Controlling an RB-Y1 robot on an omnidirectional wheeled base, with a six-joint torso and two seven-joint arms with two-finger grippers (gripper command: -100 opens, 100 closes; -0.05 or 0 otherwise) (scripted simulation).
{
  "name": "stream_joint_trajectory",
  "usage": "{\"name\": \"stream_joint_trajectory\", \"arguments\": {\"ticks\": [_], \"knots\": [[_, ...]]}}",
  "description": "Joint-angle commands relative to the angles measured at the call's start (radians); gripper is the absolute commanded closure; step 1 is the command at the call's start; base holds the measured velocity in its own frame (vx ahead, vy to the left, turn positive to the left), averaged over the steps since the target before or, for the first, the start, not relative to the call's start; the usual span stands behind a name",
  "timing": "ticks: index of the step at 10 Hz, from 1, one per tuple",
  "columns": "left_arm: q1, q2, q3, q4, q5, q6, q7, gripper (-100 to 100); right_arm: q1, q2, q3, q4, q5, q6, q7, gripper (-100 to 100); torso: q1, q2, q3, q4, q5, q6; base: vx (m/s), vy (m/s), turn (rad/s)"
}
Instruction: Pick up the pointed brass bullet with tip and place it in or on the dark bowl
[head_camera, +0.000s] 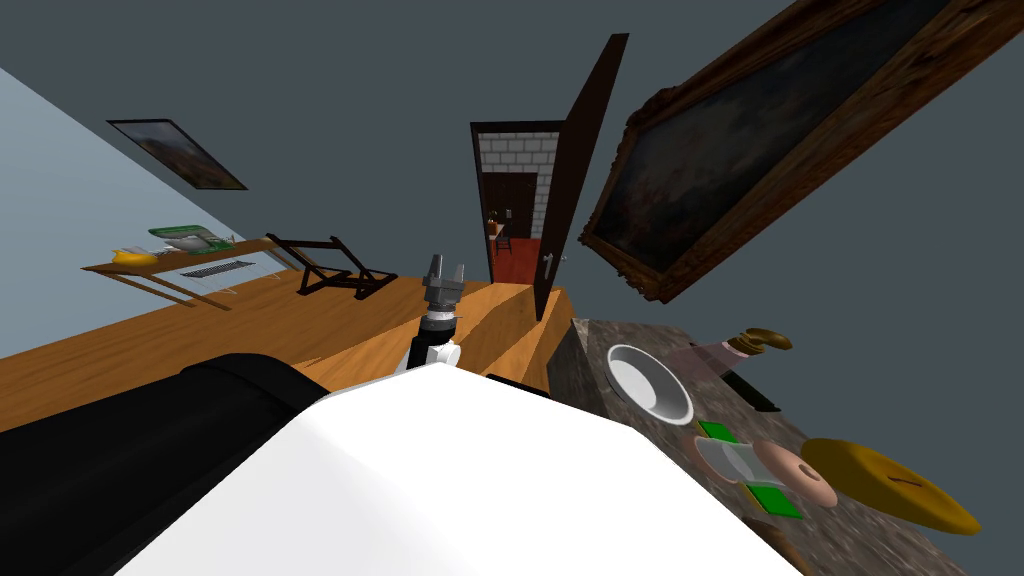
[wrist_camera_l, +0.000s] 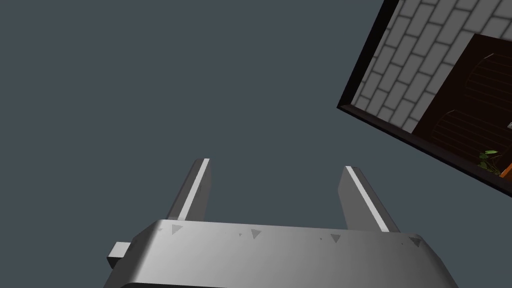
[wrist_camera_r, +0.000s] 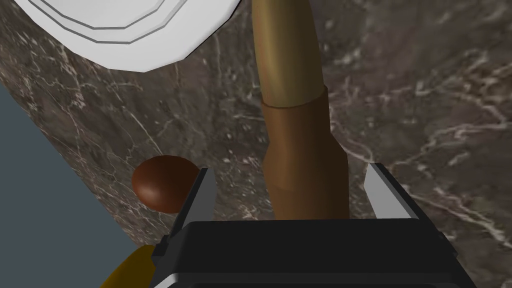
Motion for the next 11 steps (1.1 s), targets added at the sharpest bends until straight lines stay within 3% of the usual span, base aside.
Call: {"name": "stream_joint_trajectory", "arguments": {"ticks": [1, 2, 3, 4, 8, 9, 10, 11], "knots": [[0.000, 0.000, 0.000, 0.000, 0.000, 0.000, 0.000, 0, -0.036, -0.001, 0.032, 0.015, 0.000, 0.002, 0.002, -100, 0.000, 0.000, 0.000, 0.000, 0.000, 0.000, -0.003, -0.007, 0.003], [0.000, 0.000, 0.000, 0.000, 0.000, 0.000, 0.000, 0, -0.056, -0.001, 0.049, 0.024, 0.000, 0.002, 0.003, -100, -0.003, 0.000, 0.000, 0.000, -0.002, 0.000, -0.003, -0.008, 0.003], [0.000, 0.000, 0.000, 0.000, 0.000, 0.000, 0.000, 0, -0.044, -0.001, 0.038, 0.020, 0.000, 0.001, 0.002, -100, -0.005, 0.000, 0.001, 0.001, -0.005, 0.000, 0.000, 0.000, 0.000], [0.000, 0.000, 0.000, 0.000, 0.000, 0.000, 0.000, 0, -0.046, -0.001, 0.041, 0.021, 0.000, 0.001, 0.002, 100, -0.006, 0.000, 0.001, 0.001, -0.005, 0.000, 0.000, 0.000, 0.000], [0.000, 0.000, 0.000, 0.000, 0.000, 0.000, 0.000, 0, -0.046, -0.002, 0.041, 0.019, 0.000, 0.000, 0.003, 100, -0.007, 0.000, 0.001, 0.001, -0.004, 0.000, 0.000, 0.000, 0.000], [0.000, 0.000, 0.000, 0.000, 0.000, 0.000, 0.000, 0, -0.046, -0.002, 0.041, 0.019, 0.000, 0.000, 0.003, 0, -0.007, 0.000, 0.001, 0.001, -0.004, 0.000, 0.000, 0.000, 0.000], [0.000, 0.000, 0.000, 0.000, 0.000, 0.000, 0.000, 0, -0.015, 0.000, 0.014, 0.006, 0.000, 0.002, 0.001, 100, -0.007, 0.000, 0.001, 0.001, -0.003, 0.000, 0.000, 0.000, 0.000], [0.000, 0.000, 0.000, 0.000, 0.000, 0.000, 0.000, 0, 0.005, 0.001, -0.004, -0.003, 0.000, 0.002, 0.000, 100, -0.006, 0.000, 0.000, 0.001, -0.003, 0.000, 0.000, 0.000, 0.000]]}}
